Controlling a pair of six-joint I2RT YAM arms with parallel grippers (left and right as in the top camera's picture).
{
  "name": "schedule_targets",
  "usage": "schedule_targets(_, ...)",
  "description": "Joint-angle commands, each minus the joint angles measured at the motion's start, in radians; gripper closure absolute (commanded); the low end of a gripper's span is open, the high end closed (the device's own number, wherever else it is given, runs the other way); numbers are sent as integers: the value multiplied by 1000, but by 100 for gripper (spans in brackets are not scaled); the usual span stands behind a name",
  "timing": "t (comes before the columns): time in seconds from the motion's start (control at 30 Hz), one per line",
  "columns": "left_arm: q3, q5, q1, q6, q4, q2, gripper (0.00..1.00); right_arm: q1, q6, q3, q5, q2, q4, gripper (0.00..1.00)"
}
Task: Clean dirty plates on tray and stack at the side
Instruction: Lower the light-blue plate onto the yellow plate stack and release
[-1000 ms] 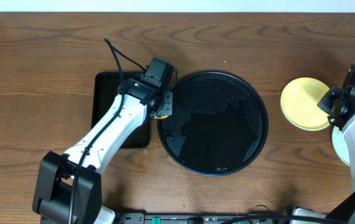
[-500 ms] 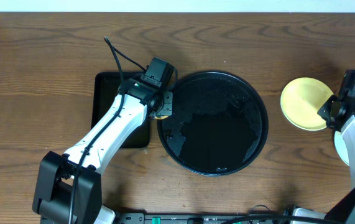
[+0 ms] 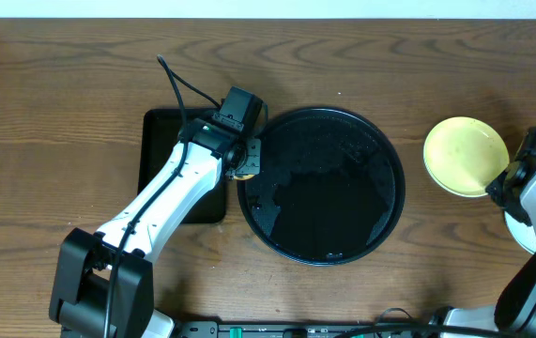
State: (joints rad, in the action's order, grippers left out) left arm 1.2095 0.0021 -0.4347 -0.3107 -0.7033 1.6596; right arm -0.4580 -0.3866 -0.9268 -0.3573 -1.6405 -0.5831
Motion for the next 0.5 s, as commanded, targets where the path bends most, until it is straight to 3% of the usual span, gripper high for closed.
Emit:
schedule_targets(0.0, 18, 6, 2, -1, -3, -17, 92, -20, -5, 5, -16, -48, -2, 75)
schedule_targets(0.17, 18, 6, 2, -1, -3, -17, 92, -20, -6, 6, -3, -109, -8, 80)
schedule_targets(0.3, 18, 6, 2, -2, -3, -17, 92, -20, -6, 6, 19, -134, -8, 92)
schedule_targets(0.47, 18, 6, 2, -2, -3, -17, 92, -20, -5, 6, 21, -134, -9, 91)
